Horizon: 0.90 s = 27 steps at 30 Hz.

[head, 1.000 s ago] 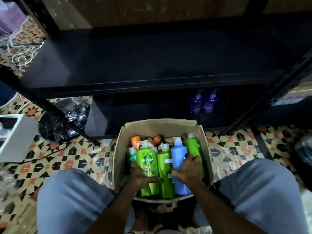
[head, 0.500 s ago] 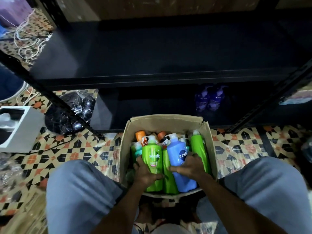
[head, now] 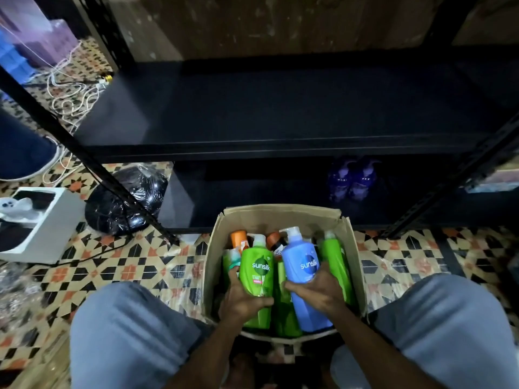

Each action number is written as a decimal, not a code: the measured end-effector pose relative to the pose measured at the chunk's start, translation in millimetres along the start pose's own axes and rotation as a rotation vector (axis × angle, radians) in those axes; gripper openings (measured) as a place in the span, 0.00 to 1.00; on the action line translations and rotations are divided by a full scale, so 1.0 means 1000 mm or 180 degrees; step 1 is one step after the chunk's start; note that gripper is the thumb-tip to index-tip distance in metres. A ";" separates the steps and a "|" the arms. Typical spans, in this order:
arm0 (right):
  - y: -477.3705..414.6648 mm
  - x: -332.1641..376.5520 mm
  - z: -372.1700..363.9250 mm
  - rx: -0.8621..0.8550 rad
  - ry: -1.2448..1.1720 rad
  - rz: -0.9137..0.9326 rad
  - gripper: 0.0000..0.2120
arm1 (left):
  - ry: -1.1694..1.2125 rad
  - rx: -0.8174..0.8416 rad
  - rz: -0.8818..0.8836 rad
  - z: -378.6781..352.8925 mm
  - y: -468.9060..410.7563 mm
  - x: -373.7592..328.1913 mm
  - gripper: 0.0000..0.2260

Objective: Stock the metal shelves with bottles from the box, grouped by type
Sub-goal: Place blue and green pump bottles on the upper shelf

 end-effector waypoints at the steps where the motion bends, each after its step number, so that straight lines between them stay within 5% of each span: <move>1: 0.000 0.005 0.004 -0.0042 -0.0106 0.0034 0.43 | 0.0058 0.0008 -0.0092 0.000 -0.006 0.000 0.54; 9: 0.026 0.067 0.082 -0.0816 -0.0598 0.0657 0.35 | 0.0697 -0.0270 -0.1303 0.035 0.024 -0.080 0.48; 21: 0.157 0.285 0.358 -0.2494 -0.1828 0.3046 0.36 | 0.1333 -0.1235 -0.4079 0.193 0.171 -0.415 0.48; 27: 0.183 0.378 0.468 -0.3129 -0.2158 0.3366 0.41 | 0.1486 -0.1477 -0.4670 0.250 0.206 -0.550 0.48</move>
Point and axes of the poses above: each hand's wrist, its own y-axis away from the middle knuckle, its own z-axis out of the back of the hand, x = y × z, the point moved 1 cm from there along -y, towards the middle knuckle
